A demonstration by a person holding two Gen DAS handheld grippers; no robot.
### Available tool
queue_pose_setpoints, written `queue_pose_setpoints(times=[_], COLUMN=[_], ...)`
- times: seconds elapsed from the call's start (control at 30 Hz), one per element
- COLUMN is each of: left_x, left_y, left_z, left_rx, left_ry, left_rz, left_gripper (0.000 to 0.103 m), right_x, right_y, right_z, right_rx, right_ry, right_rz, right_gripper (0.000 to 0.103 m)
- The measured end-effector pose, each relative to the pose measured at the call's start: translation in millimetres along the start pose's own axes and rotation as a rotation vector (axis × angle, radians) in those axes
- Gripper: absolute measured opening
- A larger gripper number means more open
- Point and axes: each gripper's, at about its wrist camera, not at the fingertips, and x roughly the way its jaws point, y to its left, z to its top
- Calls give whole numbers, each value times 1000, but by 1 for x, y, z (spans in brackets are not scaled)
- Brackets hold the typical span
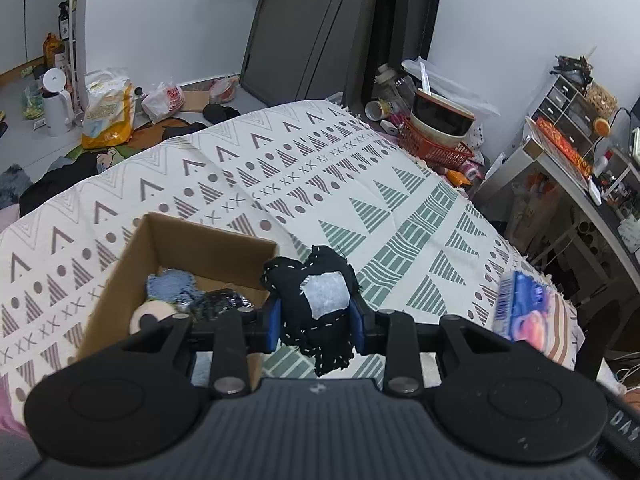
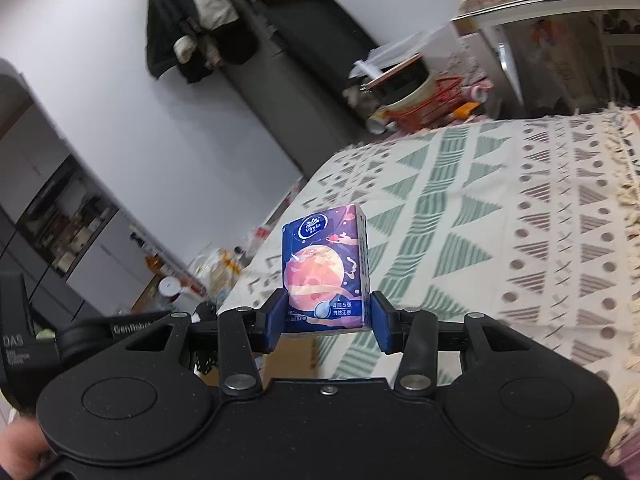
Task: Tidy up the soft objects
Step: 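Carry the lace patch and tissue packet over the box with both grippers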
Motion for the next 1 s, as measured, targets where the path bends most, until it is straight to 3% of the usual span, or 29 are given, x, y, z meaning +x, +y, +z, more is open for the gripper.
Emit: queue_pose_setpoints(times=[0.43, 1.0], left_x=[-19, -1], left_y=[51, 104], left_z=[-6, -9], left_rx=[-33, -102], left_ry=[-1, 32], left_rz=[1, 43], left_gripper=[33, 33], right_x=[20, 73], right_y=[56, 103], right_z=[-29, -73], right_rx=[-96, -136], right_ry=[90, 263], right_rz=[65, 125], right_gripper=[44, 44])
